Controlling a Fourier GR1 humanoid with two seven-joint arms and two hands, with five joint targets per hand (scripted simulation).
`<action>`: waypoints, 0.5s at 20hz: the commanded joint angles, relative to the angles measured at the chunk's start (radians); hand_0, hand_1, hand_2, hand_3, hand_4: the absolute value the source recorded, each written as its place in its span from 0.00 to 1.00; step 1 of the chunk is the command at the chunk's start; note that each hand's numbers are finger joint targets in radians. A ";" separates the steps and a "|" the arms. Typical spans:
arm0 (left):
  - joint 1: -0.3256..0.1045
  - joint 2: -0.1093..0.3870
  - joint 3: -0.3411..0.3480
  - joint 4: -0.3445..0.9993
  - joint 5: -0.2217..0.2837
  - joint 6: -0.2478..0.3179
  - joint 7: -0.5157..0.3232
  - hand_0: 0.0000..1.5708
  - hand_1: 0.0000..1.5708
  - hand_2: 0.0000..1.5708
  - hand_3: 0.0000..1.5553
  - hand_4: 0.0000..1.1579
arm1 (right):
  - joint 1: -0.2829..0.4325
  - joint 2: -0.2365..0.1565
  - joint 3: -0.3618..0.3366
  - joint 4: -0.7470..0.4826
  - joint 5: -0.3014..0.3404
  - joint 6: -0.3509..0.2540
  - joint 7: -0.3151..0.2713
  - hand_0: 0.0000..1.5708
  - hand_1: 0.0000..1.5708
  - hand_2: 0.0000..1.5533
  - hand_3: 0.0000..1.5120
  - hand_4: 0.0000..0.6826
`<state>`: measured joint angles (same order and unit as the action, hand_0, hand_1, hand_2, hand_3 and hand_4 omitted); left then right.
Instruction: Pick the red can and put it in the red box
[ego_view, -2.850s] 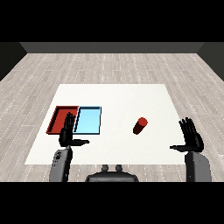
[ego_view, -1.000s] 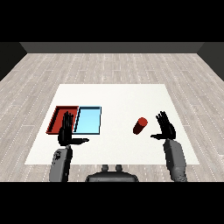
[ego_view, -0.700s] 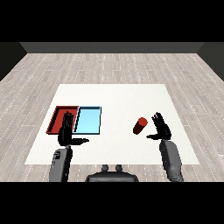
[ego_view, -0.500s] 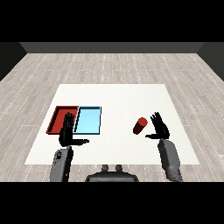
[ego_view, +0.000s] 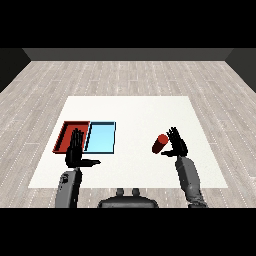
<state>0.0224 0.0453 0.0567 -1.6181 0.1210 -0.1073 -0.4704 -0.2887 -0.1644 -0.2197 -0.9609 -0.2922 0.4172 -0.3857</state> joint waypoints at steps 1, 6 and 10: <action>0.024 -0.021 -0.017 -0.056 0.000 0.019 0.018 0.00 0.00 0.00 0.00 0.00 | -0.001 0.020 0.027 0.042 0.034 -0.025 -0.043 0.00 0.00 0.00 0.00 0.00; 0.013 -0.016 -0.016 -0.017 -0.011 0.012 0.014 0.00 0.00 0.00 0.00 0.00 | -0.022 0.011 0.025 0.024 0.006 -0.042 0.012 0.00 0.00 0.00 0.00 0.00; 0.026 0.015 0.006 -0.062 0.023 -0.018 0.034 0.00 0.00 0.00 0.00 0.00 | -0.010 0.026 0.031 0.008 0.006 -0.082 0.038 0.00 0.00 0.00 0.00 0.00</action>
<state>0.0320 0.0356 0.0437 -1.6485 0.1189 -0.0998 -0.4586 -0.2991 -0.1531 -0.1946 -0.9406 -0.2832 0.3755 -0.3744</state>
